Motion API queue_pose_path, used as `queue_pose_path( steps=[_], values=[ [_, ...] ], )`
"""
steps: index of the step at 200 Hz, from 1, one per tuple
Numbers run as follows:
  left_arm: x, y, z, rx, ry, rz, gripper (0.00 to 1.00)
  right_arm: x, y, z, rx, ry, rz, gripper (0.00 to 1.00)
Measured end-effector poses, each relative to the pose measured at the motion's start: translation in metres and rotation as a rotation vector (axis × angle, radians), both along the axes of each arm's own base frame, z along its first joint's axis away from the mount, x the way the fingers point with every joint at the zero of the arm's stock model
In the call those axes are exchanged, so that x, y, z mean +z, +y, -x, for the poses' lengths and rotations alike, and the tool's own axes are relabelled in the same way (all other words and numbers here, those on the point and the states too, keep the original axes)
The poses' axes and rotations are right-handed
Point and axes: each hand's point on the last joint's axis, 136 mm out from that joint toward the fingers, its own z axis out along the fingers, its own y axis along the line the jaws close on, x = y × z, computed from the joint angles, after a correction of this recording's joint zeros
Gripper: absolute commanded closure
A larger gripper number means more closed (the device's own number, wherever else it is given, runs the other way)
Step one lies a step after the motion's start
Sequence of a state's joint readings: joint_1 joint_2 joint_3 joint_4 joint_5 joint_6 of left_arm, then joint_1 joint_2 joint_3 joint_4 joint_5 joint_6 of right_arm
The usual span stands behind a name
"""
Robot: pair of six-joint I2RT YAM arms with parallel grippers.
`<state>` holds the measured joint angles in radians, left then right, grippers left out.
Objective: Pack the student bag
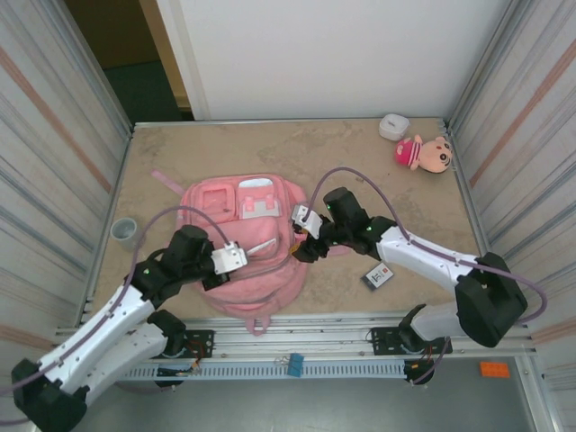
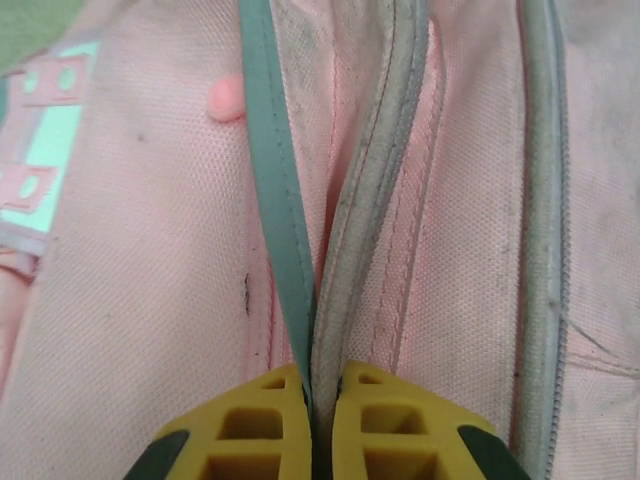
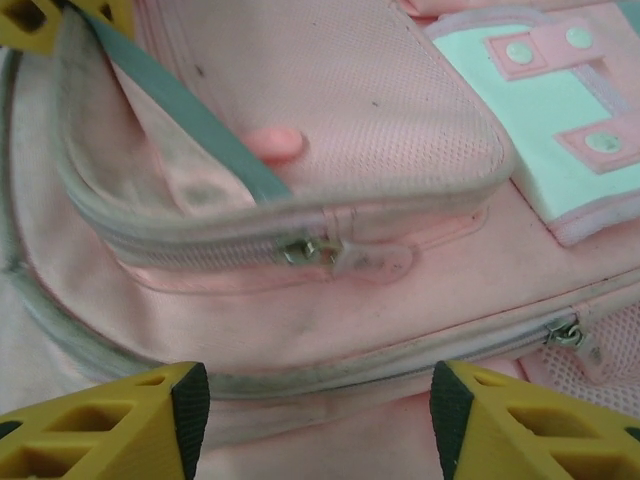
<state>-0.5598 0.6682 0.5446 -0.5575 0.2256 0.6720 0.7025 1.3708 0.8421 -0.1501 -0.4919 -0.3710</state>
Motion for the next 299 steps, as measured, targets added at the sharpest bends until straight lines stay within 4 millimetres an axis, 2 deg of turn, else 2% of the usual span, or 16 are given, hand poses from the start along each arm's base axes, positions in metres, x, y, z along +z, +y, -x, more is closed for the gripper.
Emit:
queue_pose_path(
  steps=[39,104,140,200,237,247,268,299],
  values=[
    [0.007,0.011,0.001,0.052,0.006,0.168,0.98,-0.004,0.012,-0.002,0.072,0.072,-0.032,0.36],
    [0.008,0.008,0.004,0.02,0.036,0.206,0.98,0.006,0.044,-0.001,0.22,0.092,-0.102,0.39],
    [0.006,0.007,0.004,0.02,0.048,0.203,0.98,0.004,0.047,0.004,0.256,0.123,-0.101,0.48],
    [0.004,0.005,0.003,0.015,0.059,0.207,0.98,0.005,0.037,0.017,0.286,0.222,-0.117,0.71],
    [0.005,0.004,0.003,0.01,0.064,0.214,0.98,0.008,0.037,0.016,0.271,0.244,-0.133,0.79],
    [0.005,0.004,0.003,0.01,0.063,0.214,0.98,0.008,0.038,0.015,0.264,0.249,-0.136,0.77],
    [0.006,0.003,0.003,0.008,0.059,0.217,0.98,0.009,0.039,0.014,0.256,0.263,-0.144,0.62],
    [0.008,0.003,0.002,0.008,0.052,0.222,0.98,0.01,0.04,0.014,0.259,0.319,-0.177,0.64]
  ],
)
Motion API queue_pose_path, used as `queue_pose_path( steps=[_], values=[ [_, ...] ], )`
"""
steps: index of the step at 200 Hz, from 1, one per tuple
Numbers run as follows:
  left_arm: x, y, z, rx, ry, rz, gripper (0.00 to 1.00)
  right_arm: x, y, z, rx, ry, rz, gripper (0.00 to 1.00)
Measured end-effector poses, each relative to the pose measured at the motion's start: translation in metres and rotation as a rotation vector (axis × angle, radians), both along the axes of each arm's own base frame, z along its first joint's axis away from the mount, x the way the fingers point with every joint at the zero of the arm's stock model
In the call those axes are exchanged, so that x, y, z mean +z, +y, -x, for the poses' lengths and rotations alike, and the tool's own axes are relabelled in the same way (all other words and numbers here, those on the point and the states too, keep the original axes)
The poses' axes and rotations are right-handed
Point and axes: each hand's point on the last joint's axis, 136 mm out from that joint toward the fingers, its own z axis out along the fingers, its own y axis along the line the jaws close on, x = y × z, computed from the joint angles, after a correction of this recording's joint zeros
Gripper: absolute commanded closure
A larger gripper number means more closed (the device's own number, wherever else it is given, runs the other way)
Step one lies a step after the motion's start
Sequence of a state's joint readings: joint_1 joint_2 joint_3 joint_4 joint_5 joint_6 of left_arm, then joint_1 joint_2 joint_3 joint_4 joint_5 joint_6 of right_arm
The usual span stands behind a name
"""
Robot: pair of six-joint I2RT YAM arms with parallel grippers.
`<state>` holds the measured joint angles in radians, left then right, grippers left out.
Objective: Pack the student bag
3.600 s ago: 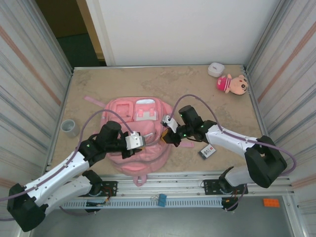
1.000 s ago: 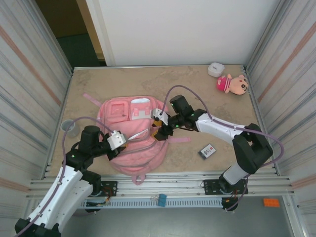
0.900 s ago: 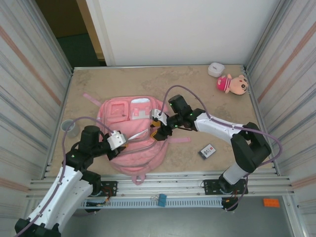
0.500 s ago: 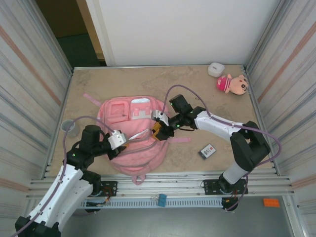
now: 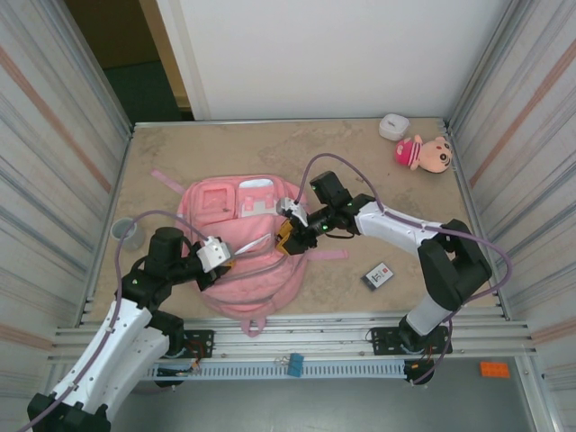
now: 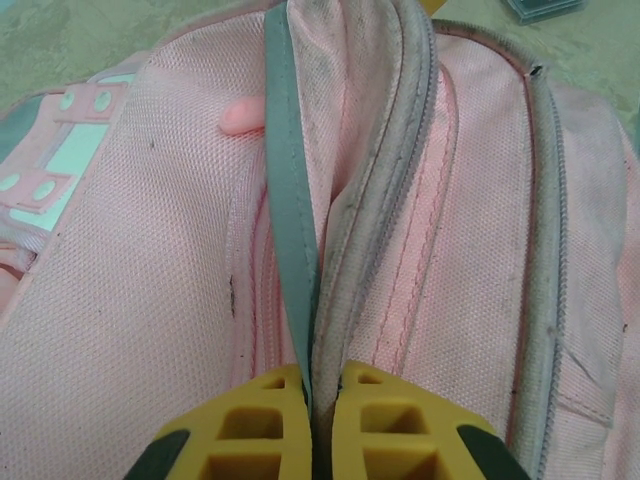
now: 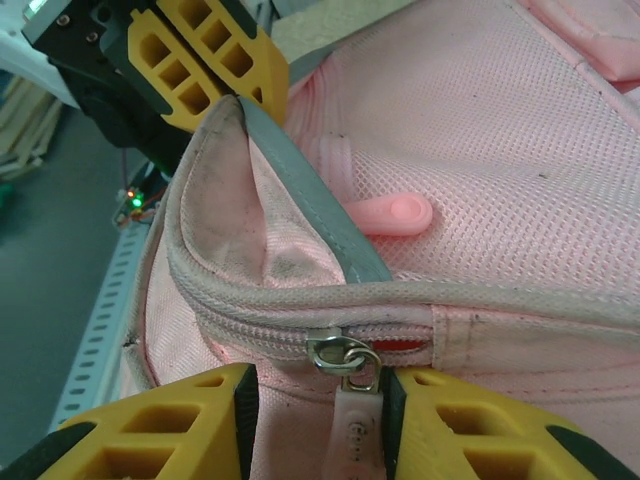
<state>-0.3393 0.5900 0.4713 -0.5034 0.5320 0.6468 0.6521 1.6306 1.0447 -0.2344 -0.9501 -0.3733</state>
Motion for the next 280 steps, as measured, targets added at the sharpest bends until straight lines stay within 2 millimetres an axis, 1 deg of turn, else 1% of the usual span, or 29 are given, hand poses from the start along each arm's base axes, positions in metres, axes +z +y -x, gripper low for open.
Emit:
queue_pose_path(
  steps=[23,51,78,104,156,187,215,233,277,280],
  values=[
    [0.0,0.0,0.0,0.0,0.0,0.0,0.99,-0.002,0.001,-0.001,-0.001,0.043,-0.008,0.69],
    [0.001,0.0,0.0,0.001,-0.005,0.002,0.99,0.001,0.0,-0.002,-0.001,0.051,-0.02,0.76],
    [0.002,0.0,0.0,0.001,-0.008,0.003,0.99,0.003,-0.003,0.001,-0.009,0.064,-0.023,0.87],
    [0.002,0.0,-0.001,0.004,-0.007,0.005,0.99,0.006,-0.006,0.001,-0.023,0.066,-0.022,1.0],
    [0.004,0.002,-0.004,0.046,0.015,0.02,1.0,0.012,-0.006,-0.003,-0.073,0.029,0.003,1.0],
    [0.01,-0.002,-0.009,0.092,0.077,0.046,1.0,0.022,-0.001,0.007,-0.115,-0.033,0.04,1.0],
    [0.008,-0.012,-0.013,0.108,0.094,-0.02,1.0,0.026,0.003,0.016,-0.184,-0.047,0.093,1.0],
    [0.004,-0.019,-0.015,0.114,0.111,-0.092,1.0,0.021,0.003,0.021,-0.241,-0.042,0.141,1.0],
    [-0.021,-0.032,-0.02,0.134,0.171,-0.248,1.0,0.003,0.004,0.028,-0.395,0.006,0.239,1.0],
    [-0.023,-0.032,-0.019,0.132,0.174,-0.255,1.0,0.001,0.003,0.029,-0.399,0.007,0.244,0.97]
  ],
)
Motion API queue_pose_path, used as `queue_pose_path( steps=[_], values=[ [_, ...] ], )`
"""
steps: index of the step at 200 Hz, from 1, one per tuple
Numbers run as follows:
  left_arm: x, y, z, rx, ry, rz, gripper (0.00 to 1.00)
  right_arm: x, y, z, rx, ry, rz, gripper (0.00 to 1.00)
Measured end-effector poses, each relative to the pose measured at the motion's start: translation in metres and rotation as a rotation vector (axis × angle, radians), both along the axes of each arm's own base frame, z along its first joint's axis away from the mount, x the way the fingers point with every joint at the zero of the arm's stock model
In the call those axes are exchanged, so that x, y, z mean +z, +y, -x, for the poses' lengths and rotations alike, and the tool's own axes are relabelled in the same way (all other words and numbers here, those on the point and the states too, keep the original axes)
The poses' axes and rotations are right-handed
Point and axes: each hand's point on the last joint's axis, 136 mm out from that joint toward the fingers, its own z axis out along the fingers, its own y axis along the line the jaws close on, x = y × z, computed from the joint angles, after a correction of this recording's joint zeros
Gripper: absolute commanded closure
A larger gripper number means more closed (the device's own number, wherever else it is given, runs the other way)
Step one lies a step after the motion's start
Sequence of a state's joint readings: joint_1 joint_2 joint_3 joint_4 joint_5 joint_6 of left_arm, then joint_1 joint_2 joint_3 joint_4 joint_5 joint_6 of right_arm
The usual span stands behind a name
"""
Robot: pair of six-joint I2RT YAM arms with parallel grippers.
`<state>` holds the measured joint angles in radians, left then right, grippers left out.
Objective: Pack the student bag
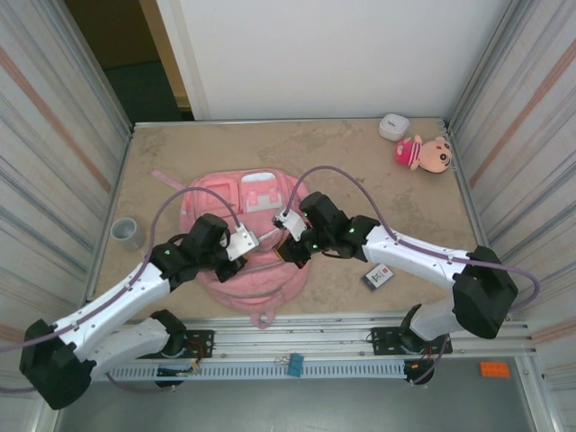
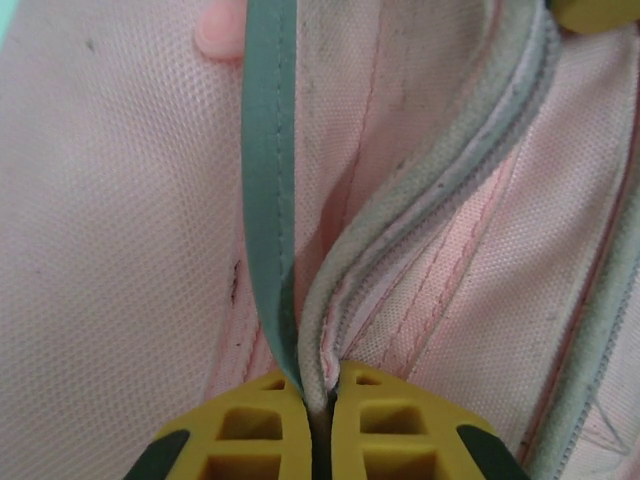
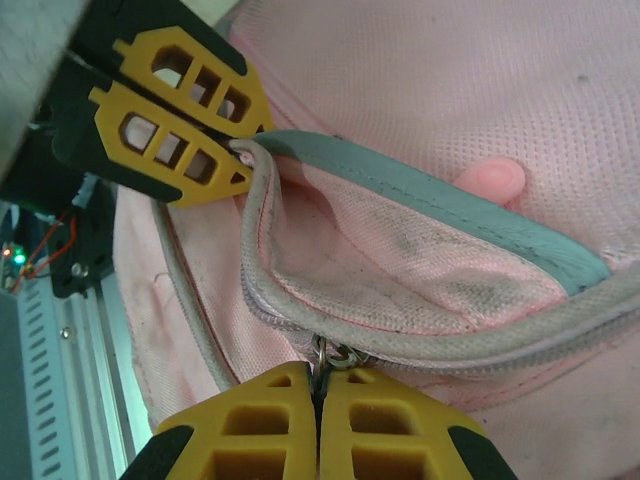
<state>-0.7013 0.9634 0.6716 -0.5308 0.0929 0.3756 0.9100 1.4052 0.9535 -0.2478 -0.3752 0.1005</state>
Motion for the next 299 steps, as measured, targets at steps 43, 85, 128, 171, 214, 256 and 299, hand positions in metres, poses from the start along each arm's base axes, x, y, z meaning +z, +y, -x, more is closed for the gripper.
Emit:
queue_pose_path(
  steps=[43,85,128,171,214,256,299],
  values=[
    [-0.006,-0.012,0.001,-0.039,0.012,0.001,1.0,-0.003,-0.006,0.007,-0.052,-0.007,-0.002,0.66],
    [0.047,-0.036,-0.005,-0.151,-0.122,0.27,1.0,0.061,-0.029,0.02,0.034,-0.16,-0.151,0.38],
    [0.051,-0.027,0.005,-0.225,-0.117,0.338,1.0,0.077,-0.058,0.005,0.107,-0.37,-0.089,0.34],
    [0.049,-0.028,0.012,-0.291,-0.118,0.332,1.0,0.043,-0.049,-0.01,0.247,-0.418,0.049,0.34],
    [0.048,-0.026,0.012,-0.301,-0.129,0.319,1.0,0.038,-0.041,-0.027,0.291,-0.411,0.066,0.43],
    [0.052,-0.024,0.015,-0.3,-0.144,0.324,1.0,0.043,-0.043,-0.028,0.285,-0.359,0.01,0.62],
    [0.052,-0.024,0.016,-0.3,-0.144,0.33,1.0,0.047,-0.042,-0.023,0.269,-0.305,-0.042,0.52]
  ],
)
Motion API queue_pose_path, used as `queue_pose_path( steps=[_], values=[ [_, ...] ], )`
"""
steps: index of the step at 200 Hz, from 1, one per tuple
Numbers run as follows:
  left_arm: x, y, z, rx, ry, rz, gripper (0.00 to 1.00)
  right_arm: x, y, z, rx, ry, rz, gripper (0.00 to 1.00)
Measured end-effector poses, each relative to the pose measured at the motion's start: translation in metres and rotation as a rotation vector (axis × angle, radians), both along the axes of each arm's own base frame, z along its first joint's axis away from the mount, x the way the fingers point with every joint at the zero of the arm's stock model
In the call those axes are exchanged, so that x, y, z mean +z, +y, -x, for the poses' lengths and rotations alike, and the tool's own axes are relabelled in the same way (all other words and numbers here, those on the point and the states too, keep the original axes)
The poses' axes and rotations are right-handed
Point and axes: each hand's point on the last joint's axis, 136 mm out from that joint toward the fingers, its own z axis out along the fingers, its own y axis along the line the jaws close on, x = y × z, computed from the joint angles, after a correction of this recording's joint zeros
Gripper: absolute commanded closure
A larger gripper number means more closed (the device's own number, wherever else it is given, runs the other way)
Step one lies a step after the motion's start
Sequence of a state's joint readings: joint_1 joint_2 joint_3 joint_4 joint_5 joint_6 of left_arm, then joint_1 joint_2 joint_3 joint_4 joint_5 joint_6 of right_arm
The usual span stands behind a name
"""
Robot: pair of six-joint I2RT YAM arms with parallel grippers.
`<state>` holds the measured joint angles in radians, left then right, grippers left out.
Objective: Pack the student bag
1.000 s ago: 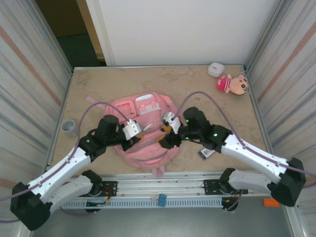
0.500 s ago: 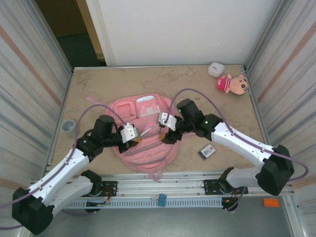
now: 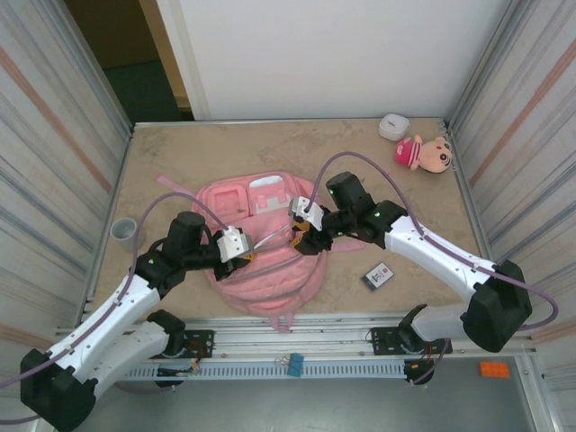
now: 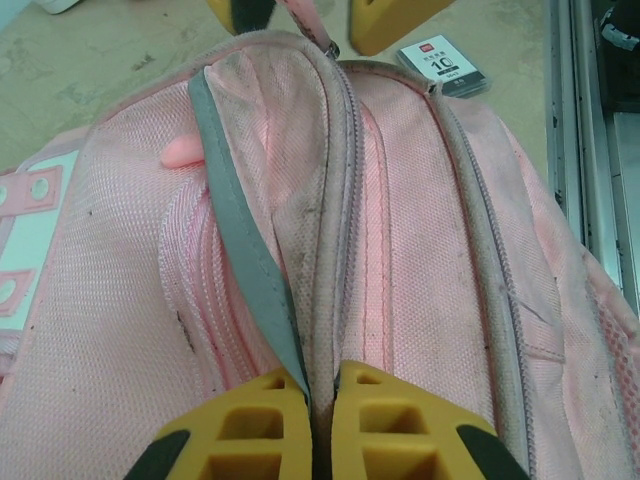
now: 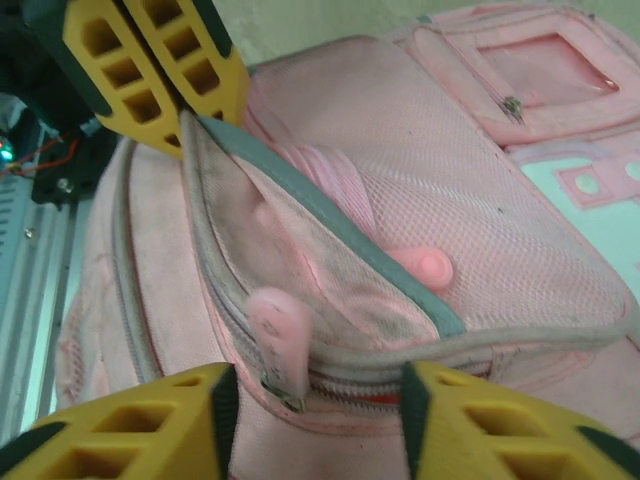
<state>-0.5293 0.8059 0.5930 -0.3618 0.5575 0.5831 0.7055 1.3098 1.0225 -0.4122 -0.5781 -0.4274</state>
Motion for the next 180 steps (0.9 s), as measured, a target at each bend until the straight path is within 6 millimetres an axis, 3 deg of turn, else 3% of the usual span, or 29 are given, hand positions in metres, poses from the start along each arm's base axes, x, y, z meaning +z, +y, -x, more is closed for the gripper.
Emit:
queue_pose_path(
  steps=[22,65,87,136,180],
  values=[
    [0.0,0.0,0.0,0.002,0.003,0.002,1.0,0.005,0.004,-0.001,-0.005,0.008,-0.029,0.62],
    [0.001,-0.001,-0.002,0.008,-0.001,0.009,1.0,0.013,0.01,0.001,0.005,0.016,-0.069,0.91],
    [-0.002,-0.001,-0.002,0.02,0.012,0.016,1.0,0.015,0.011,0.005,0.006,0.025,-0.079,1.0],
    [-0.004,-0.003,-0.004,0.045,0.048,0.044,1.0,0.018,0.021,0.023,0.053,-0.039,-0.065,1.0],
    [-0.011,-0.007,-0.004,0.057,0.131,0.062,1.0,0.006,0.039,0.042,0.11,-0.102,-0.008,1.0]
  ],
)
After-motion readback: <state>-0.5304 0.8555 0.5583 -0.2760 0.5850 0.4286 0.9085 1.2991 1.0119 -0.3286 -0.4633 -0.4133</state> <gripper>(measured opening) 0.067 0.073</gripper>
